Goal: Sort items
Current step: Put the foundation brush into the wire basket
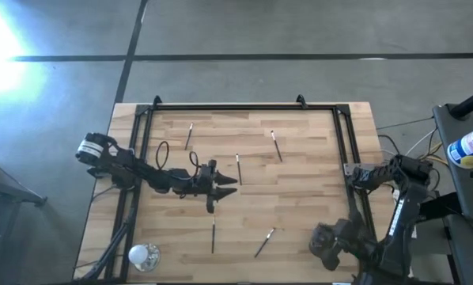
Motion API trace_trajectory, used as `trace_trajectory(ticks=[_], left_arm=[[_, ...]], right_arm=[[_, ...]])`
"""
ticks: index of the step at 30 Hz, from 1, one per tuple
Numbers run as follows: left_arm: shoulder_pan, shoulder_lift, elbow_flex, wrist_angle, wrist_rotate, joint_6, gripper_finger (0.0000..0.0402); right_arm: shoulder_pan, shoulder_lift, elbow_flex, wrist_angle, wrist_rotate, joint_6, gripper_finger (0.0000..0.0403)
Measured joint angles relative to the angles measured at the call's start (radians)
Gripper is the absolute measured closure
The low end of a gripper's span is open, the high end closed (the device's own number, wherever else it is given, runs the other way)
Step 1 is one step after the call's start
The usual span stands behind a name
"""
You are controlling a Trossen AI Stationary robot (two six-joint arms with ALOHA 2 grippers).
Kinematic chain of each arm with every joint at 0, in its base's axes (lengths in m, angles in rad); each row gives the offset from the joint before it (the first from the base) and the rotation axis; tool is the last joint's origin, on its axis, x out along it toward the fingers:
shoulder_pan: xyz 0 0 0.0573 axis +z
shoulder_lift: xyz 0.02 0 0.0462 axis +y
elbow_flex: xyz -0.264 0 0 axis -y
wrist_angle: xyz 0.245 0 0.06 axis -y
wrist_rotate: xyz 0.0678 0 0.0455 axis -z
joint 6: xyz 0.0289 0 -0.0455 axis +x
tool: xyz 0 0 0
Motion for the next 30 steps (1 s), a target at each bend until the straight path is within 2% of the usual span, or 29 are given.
trace_trajectory(ticks=[12, 30], left_arm=[[0.0, 0.0, 0.001, -0.002, -0.009, 0.01, 0.0248], [0.0, 0.0, 0.002, -0.053, -0.034, 0.003, 0.0248]], right_arm=[[0.082, 0.054, -0.1, 0.0, 0.003, 0.07, 0.0376], [0.086, 0.054, -0.119, 0.052, -0.016, 0.074, 0.0357]])
